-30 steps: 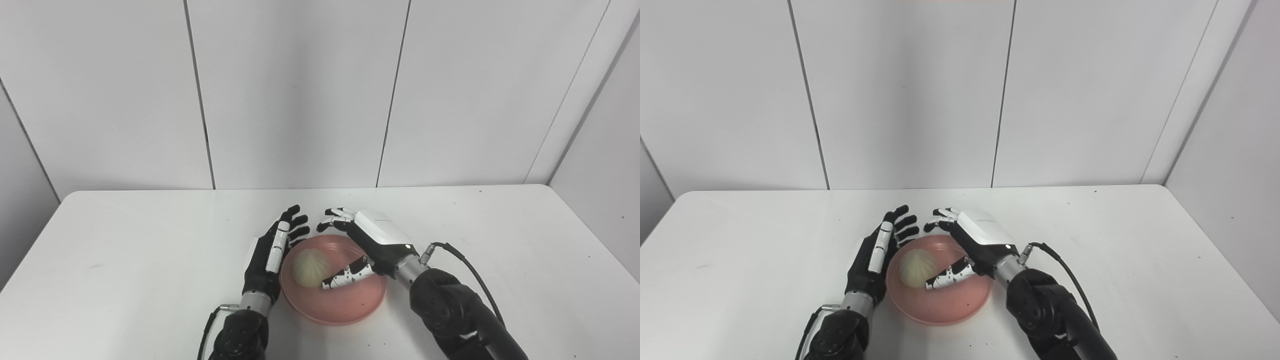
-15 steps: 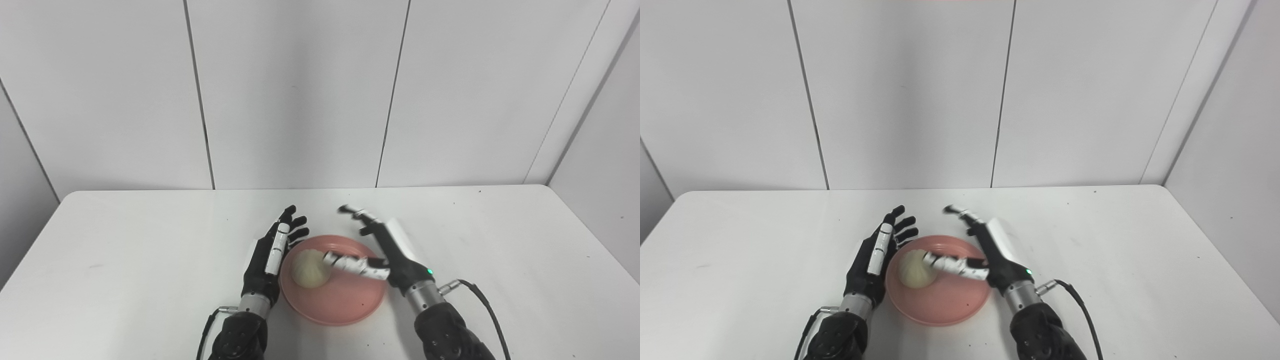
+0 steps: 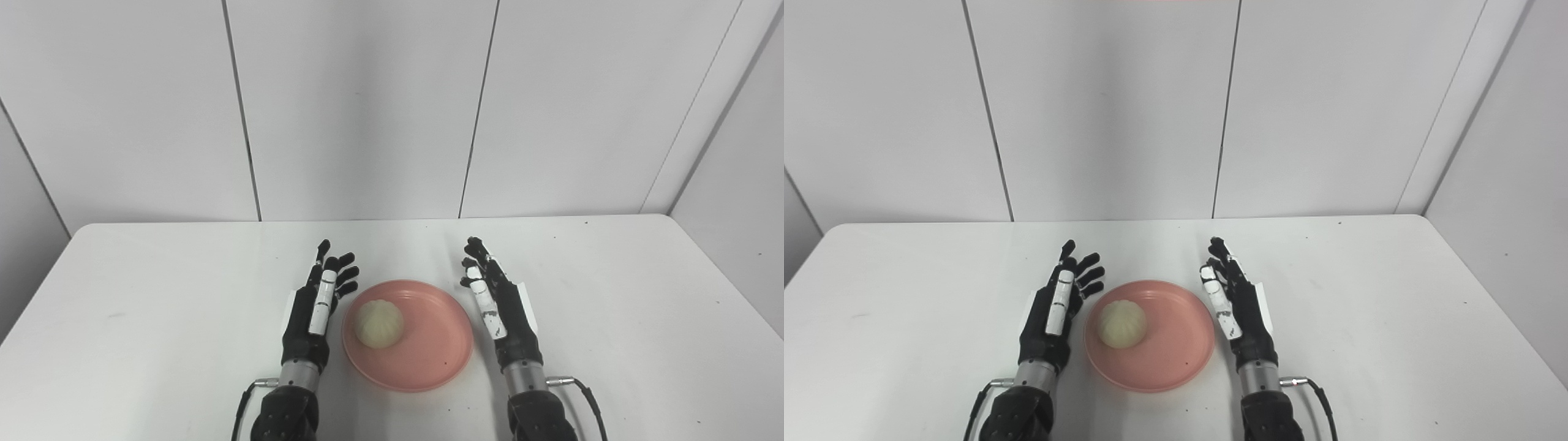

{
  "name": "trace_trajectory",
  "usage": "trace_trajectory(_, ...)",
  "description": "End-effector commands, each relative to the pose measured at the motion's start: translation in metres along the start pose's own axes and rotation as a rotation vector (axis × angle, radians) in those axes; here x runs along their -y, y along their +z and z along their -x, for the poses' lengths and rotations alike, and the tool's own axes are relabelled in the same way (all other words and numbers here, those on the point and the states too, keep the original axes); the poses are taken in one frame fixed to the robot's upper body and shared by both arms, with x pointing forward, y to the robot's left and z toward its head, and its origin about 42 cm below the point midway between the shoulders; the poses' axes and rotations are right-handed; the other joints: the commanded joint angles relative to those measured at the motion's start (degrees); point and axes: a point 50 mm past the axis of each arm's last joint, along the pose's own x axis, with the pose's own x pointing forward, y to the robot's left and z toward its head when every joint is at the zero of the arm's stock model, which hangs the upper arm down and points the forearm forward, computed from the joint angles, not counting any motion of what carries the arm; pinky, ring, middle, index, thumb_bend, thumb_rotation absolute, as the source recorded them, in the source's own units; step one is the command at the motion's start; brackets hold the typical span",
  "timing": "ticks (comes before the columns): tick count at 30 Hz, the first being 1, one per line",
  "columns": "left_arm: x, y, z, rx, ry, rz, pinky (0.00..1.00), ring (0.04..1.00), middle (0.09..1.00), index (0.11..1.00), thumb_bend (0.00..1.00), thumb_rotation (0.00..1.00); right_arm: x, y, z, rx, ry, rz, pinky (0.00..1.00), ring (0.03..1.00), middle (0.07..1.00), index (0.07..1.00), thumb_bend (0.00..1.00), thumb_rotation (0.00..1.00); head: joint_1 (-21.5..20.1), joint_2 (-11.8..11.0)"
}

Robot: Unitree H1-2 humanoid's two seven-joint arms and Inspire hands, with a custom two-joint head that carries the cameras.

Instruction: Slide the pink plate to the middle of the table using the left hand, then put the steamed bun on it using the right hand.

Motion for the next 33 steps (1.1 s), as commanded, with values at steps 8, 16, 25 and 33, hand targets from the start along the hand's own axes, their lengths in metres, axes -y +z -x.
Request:
trace_trajectory(8,-0.014,-0.01,0.01,0.013,0.035,-0.032,0.8,0.82,0.844,0.994,0.62,0.9,0.0,0.006,-0.005,0.067,-0.034,0.008,0.76,0.863,0.885,0.874,0.68,1.0,0.2,0.17)
trace_trajectory(16,-0.011,-0.008,0.01,0.033,0.044,-0.051,0.86,0.855,0.875,1.0,0.59,0.91,-0.003,0.0,-0.002,0.032,-0.036,0.014,0.78,0.867,0.887,0.86,0.67,1.0,0.02,0.42)
trace_trajectory(25,-0.009,-0.005,0.009,0.033,0.046,-0.056,0.86,0.854,0.873,0.999,0.59,0.91,-0.005,-0.006,0.002,0.012,-0.036,0.017,0.8,0.894,0.896,0.872,0.64,1.0,0.11,0.45)
trace_trajectory(33,-0.008,-0.004,0.01,0.034,0.058,-0.074,0.86,0.895,0.916,0.992,0.65,0.91,-0.004,-0.01,0.005,-0.004,-0.028,0.012,0.79,0.882,0.881,0.867,0.64,1.0,0.01,0.62)
